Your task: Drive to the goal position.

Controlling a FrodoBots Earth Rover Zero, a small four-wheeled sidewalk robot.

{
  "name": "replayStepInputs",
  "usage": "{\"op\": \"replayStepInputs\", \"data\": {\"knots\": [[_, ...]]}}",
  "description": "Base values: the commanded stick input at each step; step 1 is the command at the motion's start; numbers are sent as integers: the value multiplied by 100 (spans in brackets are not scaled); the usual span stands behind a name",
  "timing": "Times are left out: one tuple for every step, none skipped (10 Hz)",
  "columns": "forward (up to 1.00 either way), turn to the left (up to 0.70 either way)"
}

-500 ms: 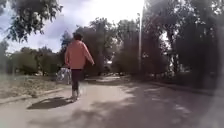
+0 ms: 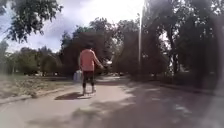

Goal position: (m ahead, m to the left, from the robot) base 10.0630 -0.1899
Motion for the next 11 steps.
{"op": "replayStepInputs", "data": {"knots": [[70, 0], [70, 0], [70, 0], [70, 0], [70, 0], [70, 0], [70, 0], [70, 0], [70, 0], [70, 0], [70, 0]]}}
